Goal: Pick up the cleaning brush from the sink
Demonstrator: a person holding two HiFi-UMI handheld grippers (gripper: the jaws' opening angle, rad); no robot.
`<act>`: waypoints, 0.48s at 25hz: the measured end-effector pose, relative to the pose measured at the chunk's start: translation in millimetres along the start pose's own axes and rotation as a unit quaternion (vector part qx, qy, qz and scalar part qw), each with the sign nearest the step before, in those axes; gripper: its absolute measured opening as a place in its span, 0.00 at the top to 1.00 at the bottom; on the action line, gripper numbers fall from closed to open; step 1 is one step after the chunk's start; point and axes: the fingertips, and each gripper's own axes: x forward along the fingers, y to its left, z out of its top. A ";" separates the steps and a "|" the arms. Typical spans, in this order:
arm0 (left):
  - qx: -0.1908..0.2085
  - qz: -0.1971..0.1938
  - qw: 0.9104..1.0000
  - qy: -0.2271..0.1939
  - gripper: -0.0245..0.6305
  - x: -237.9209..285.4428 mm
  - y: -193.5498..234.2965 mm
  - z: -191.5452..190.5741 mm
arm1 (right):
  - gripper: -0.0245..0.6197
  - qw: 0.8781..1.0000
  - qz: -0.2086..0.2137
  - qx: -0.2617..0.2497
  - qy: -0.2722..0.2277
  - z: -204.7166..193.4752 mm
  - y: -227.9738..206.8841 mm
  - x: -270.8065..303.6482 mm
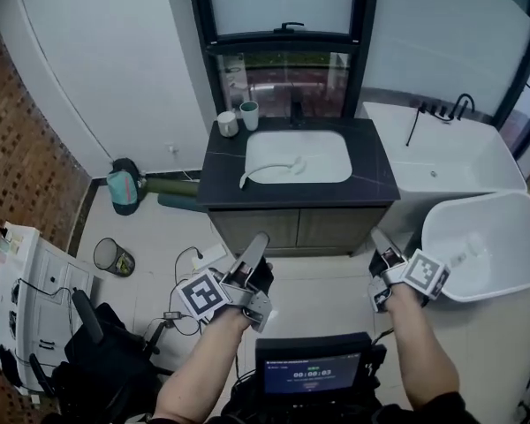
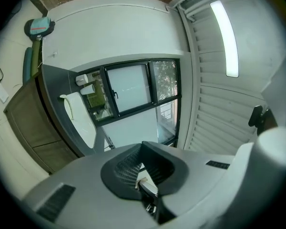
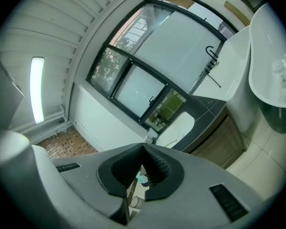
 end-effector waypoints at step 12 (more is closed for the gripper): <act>0.052 0.052 0.997 0.009 0.96 113.7 120.3 332.1 | 0.96 0.996 -0.033 -0.068 0.055 41.9 98.3 349.6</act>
